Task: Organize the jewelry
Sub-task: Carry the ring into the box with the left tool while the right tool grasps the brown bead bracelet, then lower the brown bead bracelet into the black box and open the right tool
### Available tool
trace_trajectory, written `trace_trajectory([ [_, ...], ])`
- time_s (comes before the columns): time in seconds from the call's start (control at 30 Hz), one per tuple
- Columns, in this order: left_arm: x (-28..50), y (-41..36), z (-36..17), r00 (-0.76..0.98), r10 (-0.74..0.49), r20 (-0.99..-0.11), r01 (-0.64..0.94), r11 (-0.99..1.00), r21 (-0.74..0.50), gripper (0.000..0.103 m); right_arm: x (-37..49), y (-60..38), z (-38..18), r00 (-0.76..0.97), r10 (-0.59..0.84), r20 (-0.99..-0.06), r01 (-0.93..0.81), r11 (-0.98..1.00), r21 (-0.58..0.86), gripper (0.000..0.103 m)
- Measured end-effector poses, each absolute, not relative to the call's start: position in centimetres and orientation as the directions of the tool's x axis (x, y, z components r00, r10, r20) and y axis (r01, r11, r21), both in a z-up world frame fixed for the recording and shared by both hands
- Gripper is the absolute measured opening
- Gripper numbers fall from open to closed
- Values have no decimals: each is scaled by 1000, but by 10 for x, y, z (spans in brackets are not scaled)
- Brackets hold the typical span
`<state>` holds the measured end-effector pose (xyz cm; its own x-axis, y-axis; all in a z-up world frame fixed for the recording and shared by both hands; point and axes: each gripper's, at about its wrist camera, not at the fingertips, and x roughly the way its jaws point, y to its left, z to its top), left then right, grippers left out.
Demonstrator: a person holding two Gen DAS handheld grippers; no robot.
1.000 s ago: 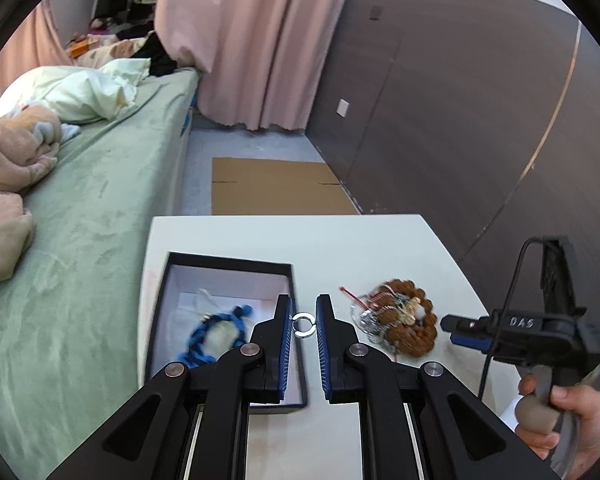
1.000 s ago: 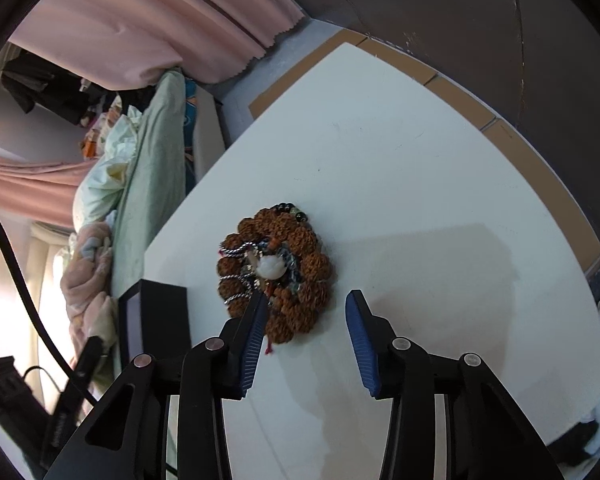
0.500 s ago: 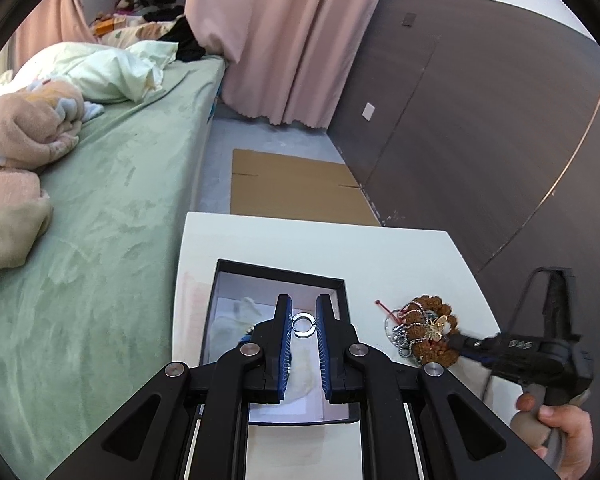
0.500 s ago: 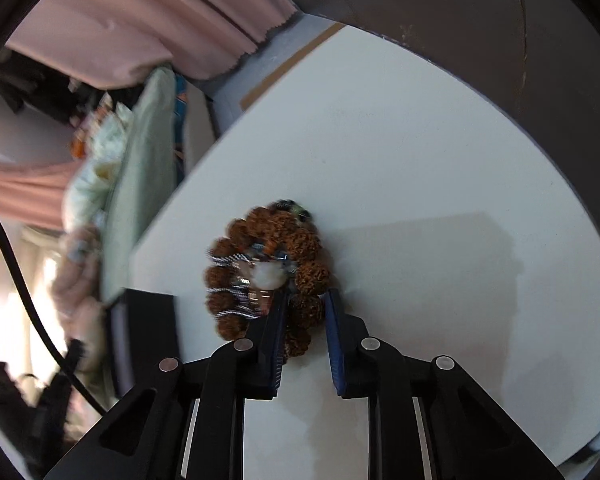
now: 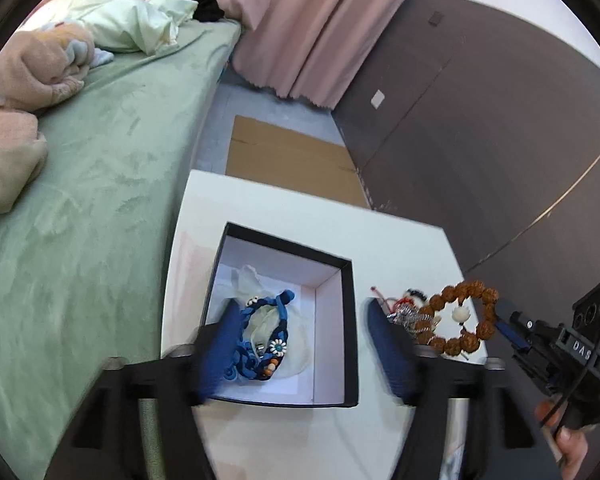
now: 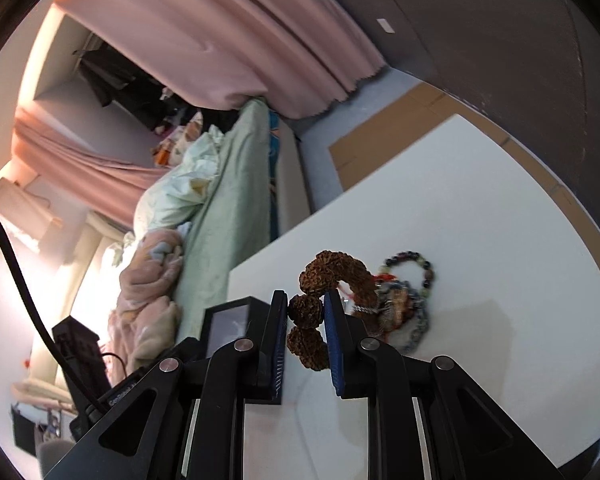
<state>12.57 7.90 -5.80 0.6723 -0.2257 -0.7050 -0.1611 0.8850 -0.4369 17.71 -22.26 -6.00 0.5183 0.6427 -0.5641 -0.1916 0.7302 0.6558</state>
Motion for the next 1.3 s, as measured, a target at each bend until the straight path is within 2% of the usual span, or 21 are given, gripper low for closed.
trace_trajectory([
  [0.1,117,84,-50,701,-224,-676,-159,876,-456,84,172,-213,-50,527,654,-543,-225,723,653,20],
  [0.27,111,92,-44,718,-237,-655,-175,849,-499,85,162,-200,-22,551,672,-495,-298,712,636,20],
  [0.8,92,113,-28,768,-226,-599,-171,830,-532,85,151,-173,49,586,700,-408,-410,691,596,20],
  [0.93,88,121,-25,783,-218,-583,-182,815,-550,89,149,-162,63,578,715,-394,-443,680,584,20],
  [1.3,72,146,-19,809,-171,-562,-230,788,-571,97,152,-110,42,479,757,-445,-488,651,582,20],
])
